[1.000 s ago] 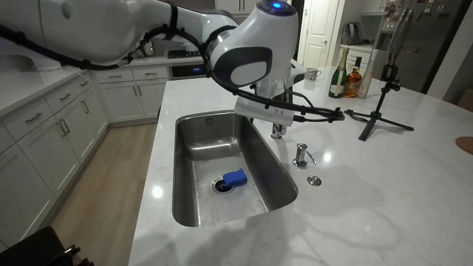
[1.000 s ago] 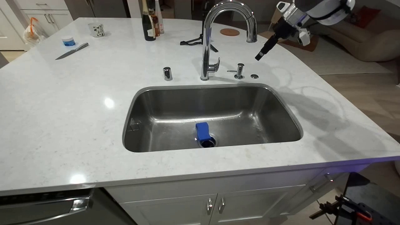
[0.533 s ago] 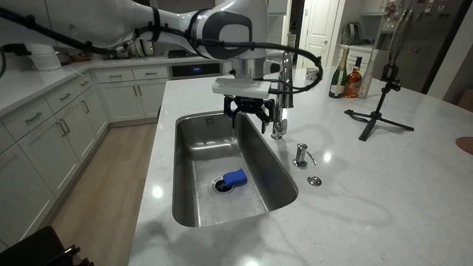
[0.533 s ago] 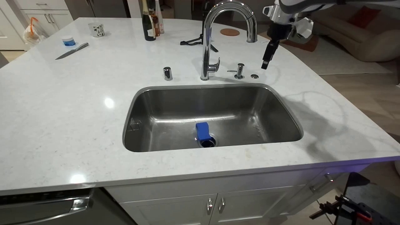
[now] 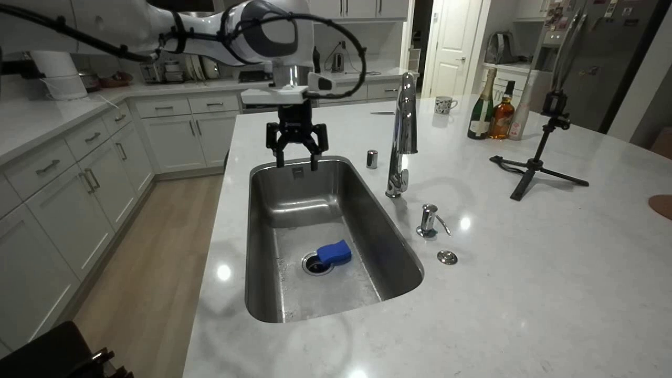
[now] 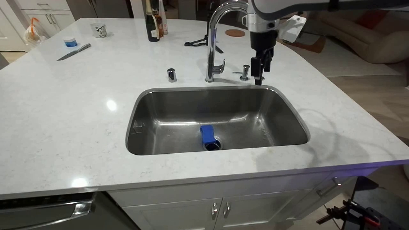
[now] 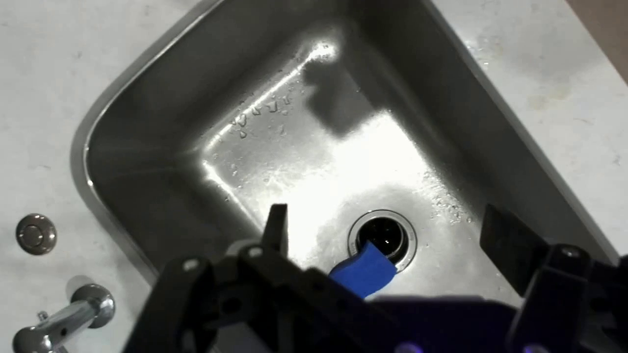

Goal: Push back the retractable faucet into the main hose

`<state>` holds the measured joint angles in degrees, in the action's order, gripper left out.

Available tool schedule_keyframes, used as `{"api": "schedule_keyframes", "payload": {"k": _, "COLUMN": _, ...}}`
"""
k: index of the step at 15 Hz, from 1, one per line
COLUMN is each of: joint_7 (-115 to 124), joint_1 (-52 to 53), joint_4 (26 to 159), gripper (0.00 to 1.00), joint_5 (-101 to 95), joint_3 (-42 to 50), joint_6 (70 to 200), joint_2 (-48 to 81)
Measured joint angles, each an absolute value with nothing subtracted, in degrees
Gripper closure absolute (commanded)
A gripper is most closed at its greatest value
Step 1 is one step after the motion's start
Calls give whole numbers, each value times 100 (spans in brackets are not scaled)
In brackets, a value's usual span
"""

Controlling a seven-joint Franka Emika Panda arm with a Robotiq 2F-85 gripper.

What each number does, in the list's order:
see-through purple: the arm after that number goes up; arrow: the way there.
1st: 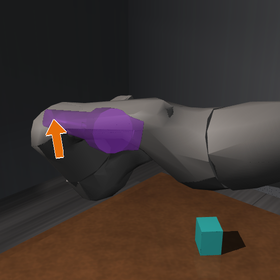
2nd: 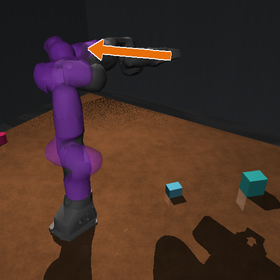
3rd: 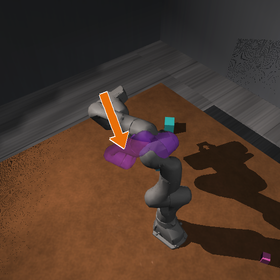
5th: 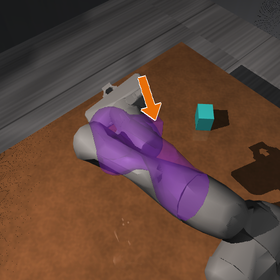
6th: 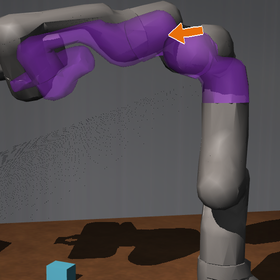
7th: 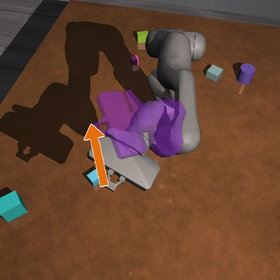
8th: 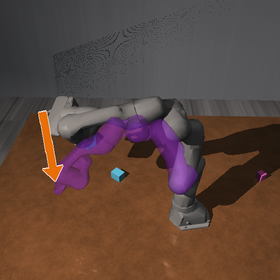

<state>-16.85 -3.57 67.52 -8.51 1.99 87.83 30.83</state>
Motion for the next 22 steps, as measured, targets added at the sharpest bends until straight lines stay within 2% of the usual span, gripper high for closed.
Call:
{"api": "schedule_keyframes", "payload": {"k": 5, "joint_7": -606, "joint_1": 217, "joint_4": 6753, "gripper": 0, "joint_5": -768, "joint_3": 10, "joint_6": 8628, "joint_2": 3111}}
{"api": "schedule_keyframes", "payload": {"k": 22, "joint_7": -556, "joint_1": 152, "joint_4": 6753, "gripper": 0, "joint_5": -759, "joint_3": 9, "joint_6": 8628, "joint_2": 3123}}
